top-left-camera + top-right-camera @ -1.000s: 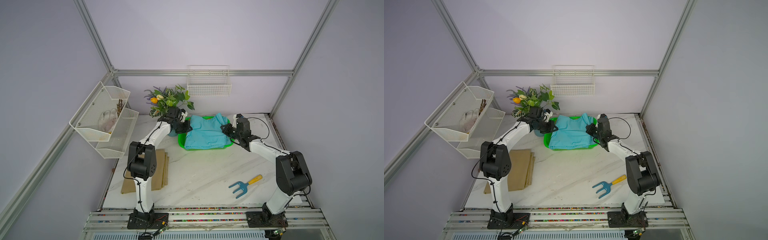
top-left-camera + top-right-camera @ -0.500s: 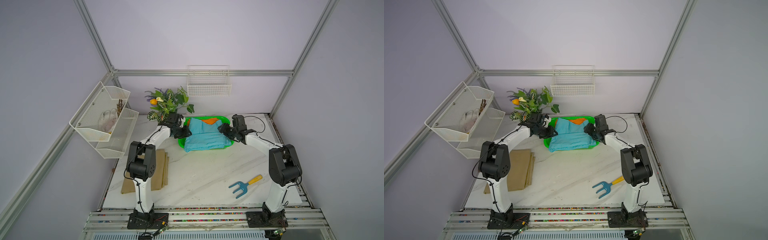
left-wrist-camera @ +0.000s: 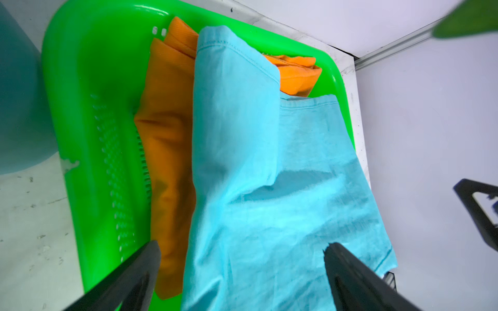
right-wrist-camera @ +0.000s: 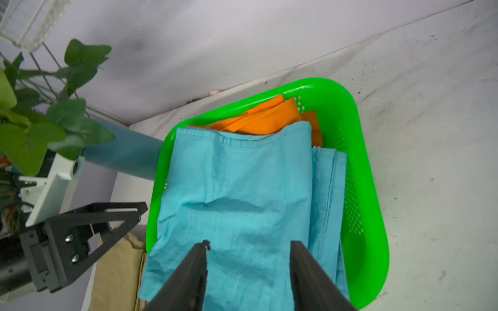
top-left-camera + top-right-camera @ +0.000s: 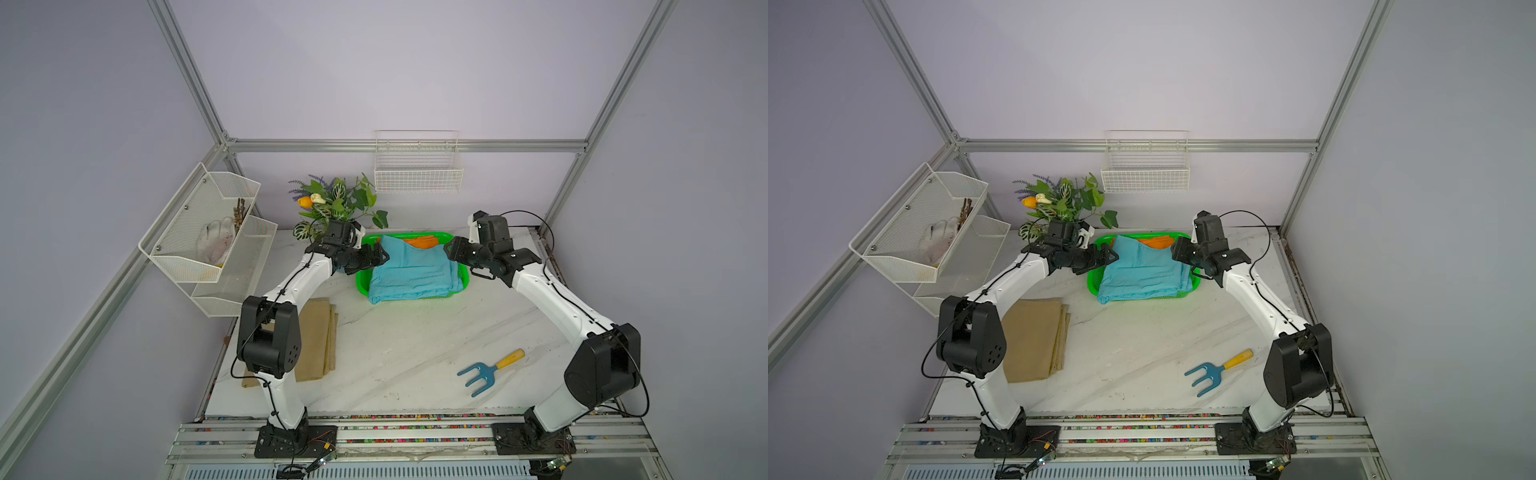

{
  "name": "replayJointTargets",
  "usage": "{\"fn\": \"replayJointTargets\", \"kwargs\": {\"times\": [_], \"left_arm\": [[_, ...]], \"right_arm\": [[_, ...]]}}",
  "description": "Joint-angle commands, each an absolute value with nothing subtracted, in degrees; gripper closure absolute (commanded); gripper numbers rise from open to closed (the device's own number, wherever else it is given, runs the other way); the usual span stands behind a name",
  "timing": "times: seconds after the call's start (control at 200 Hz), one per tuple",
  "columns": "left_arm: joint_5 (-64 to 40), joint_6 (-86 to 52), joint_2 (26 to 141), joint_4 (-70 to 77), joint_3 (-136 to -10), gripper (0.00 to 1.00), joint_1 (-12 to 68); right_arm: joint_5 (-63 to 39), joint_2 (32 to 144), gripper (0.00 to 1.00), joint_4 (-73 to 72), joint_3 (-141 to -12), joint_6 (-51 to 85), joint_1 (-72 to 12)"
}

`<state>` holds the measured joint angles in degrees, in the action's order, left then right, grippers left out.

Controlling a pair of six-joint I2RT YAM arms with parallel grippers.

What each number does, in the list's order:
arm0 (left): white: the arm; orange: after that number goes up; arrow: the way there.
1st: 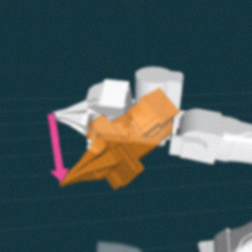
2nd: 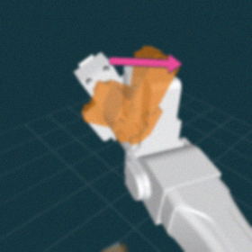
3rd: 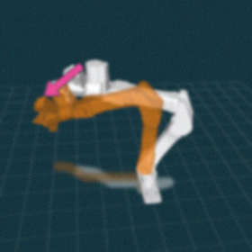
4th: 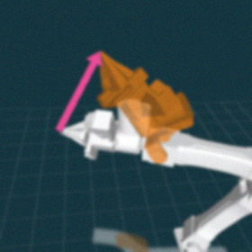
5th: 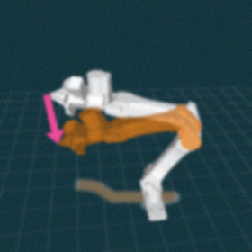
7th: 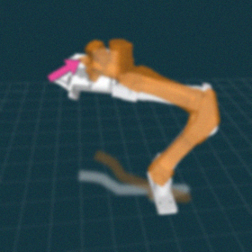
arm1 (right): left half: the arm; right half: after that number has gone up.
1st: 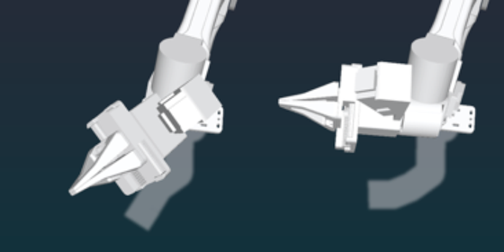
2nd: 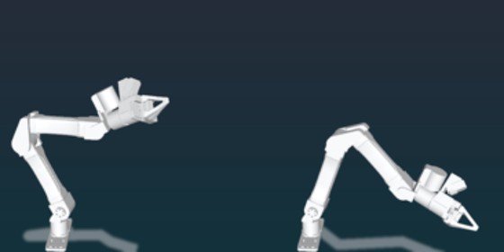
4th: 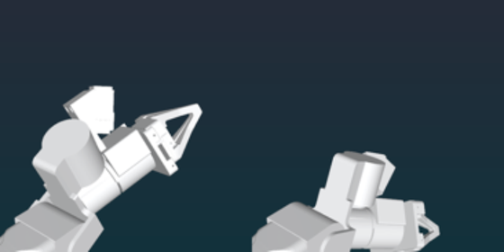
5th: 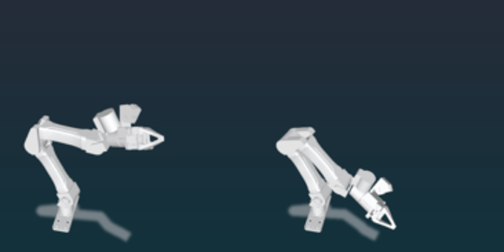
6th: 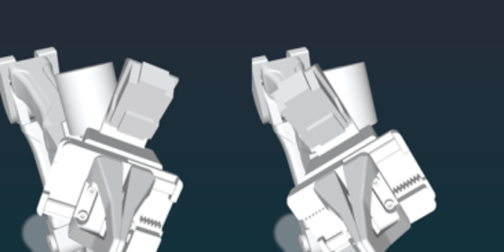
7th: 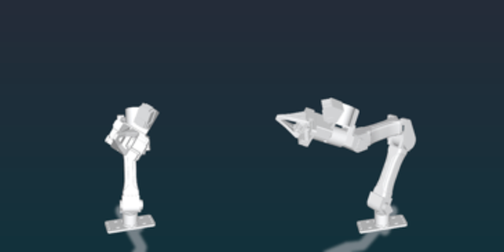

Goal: Put the folded long pants in the basket
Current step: Place the long pant in the basket.

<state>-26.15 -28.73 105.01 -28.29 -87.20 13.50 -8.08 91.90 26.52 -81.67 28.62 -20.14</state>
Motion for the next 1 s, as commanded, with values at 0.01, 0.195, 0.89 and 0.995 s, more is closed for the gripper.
{"fn": "replayJointTargets", "kwargs": {"times": [0.01,0.195,0.89,0.995], "left_arm": [[-28.8,-30.6,102.4,-24.3,-84.1,0.00,13.5],[-30.0,-31.7,99.1,-21.6,-78.9,0.00,13.7],[-30.0,-35.5,85.7,-19.1,-71.7,0.00,13.4],[-29.5,-36.7,84.9,-18.8,-70.4,0.00,12.4]], "right_arm": [[-7.6,92.3,0.49,32.5,-78.7,26.8,-24.1],[-7.8,94.4,0.51,32.0,-76.9,28.1,-28.5],[1.2,119.2,0.55,38.1,-95.4,24.2,-28.4],[1.5,120.6,0.55,38.3,-95.6,23.6,-28.5]]}}
